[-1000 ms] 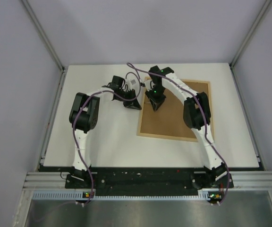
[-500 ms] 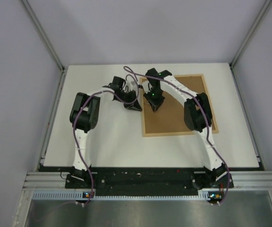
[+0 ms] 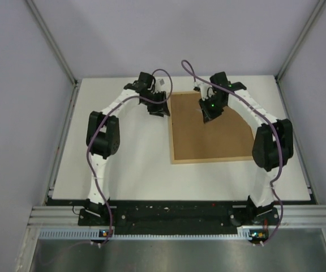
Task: Take the photo out of the frame
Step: Release the photo frame item from the photo frame.
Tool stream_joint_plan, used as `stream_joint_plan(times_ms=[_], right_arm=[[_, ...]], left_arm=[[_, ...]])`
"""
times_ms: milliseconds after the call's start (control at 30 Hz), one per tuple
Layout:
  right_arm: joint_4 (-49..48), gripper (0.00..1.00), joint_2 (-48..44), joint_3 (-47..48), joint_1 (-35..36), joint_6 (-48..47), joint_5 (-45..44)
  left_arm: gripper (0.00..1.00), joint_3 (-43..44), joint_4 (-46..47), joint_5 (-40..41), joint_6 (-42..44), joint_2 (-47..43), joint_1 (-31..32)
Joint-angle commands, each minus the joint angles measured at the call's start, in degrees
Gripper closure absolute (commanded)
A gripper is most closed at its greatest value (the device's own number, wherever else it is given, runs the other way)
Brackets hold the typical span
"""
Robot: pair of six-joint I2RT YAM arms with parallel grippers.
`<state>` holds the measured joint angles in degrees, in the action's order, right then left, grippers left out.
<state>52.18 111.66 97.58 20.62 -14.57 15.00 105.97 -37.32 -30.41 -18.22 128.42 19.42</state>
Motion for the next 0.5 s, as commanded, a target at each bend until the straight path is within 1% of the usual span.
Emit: stream_joint_plan(times_ms=[0, 100, 167, 300, 333, 467], right_arm=[[-5.77, 1.00, -4.34, -6.07, -1.99, -0.29, 1.78], [-7.53, 1.00, -4.78, -9.33, -2.60, 0.24, 2.40], [-8.85, 1.00, -4.61, -11.00, -2.69, 0.59, 2.57], [-9.38, 1.00, -3.90, -12.59, -2.69, 0.77, 3.45], [-9.55, 1.00, -3.90, -12.85, -2.69, 0.77, 3.54], [-9.82, 1.00, -3.99, -13.03, -2.69, 0.86, 4.42]], left_arm=[[0.44, 11.17, -8.11, 13.25, 2.92, 3.41, 3.77], [0.43, 14.87, -10.31, 19.23, 4.06, 5.61, 6.41], [0.23, 16.89, -11.71, 22.66, 4.59, 7.10, 7.82], [0.19, 22.25, -16.81, 32.32, 5.91, 10.62, 10.55], [0.04, 22.35, -16.91, 33.39, 6.09, 10.88, 10.90], [0.04, 22.43, -17.17, 35.94, 6.35, 11.32, 11.69]])
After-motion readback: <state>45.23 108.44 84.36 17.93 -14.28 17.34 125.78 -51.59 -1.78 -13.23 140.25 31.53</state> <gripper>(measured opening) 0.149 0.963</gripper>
